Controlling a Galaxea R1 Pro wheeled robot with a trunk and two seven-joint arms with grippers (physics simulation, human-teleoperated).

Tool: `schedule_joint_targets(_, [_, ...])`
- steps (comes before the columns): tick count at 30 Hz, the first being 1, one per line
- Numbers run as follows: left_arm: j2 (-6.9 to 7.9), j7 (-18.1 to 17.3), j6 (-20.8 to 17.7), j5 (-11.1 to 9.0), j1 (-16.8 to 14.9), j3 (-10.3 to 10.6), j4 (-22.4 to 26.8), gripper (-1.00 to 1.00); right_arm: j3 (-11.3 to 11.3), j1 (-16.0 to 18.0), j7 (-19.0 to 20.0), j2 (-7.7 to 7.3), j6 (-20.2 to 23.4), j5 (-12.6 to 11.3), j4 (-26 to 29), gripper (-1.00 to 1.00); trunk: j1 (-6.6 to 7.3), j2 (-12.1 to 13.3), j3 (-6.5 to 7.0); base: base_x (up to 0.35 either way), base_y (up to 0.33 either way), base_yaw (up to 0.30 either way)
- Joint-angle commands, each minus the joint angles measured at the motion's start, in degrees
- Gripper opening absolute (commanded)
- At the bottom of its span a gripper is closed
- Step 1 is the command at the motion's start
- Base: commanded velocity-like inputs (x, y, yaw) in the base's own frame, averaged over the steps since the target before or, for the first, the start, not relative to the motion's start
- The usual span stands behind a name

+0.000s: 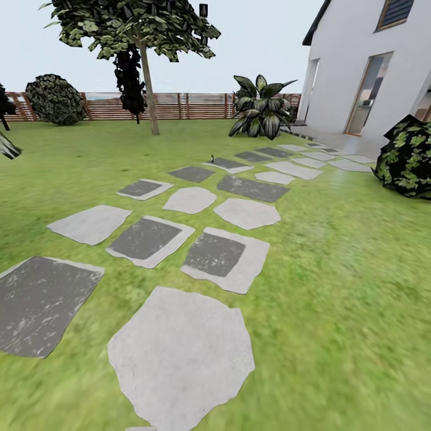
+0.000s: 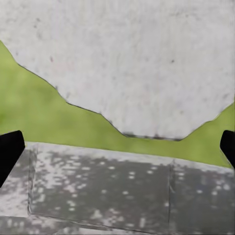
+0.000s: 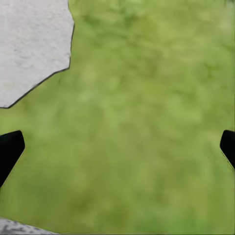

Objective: In the garden, pick up the pesticide atomizer on the floor and spray pesticide onto both trees until each tree trunk is fully covered.

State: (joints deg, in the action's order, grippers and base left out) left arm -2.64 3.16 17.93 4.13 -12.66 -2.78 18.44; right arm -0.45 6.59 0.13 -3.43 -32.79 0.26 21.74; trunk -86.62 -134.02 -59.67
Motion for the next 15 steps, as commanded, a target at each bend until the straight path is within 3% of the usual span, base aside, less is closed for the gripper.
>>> schedule_joint_targets(1, [0.00, 0.0, 0.0, 0.0, 0.0, 0.0, 0.0, 1.00, 0.0, 0.0, 0.0, 0.00, 0.0, 0.0, 0.0, 1.00, 0.00, 0.0, 0.00, 0.340, 0.000, 0.000])
schedule_joint_targets(15, [0.09, 0.0, 0.0, 0.0, 0.0, 0.0, 0.0, 1.00, 0.1, 0.0, 0.0, 0.00, 0.0, 0.0, 0.0, 1.00, 0.00, 0.0, 0.00, 0.340, 0.000, 0.000])
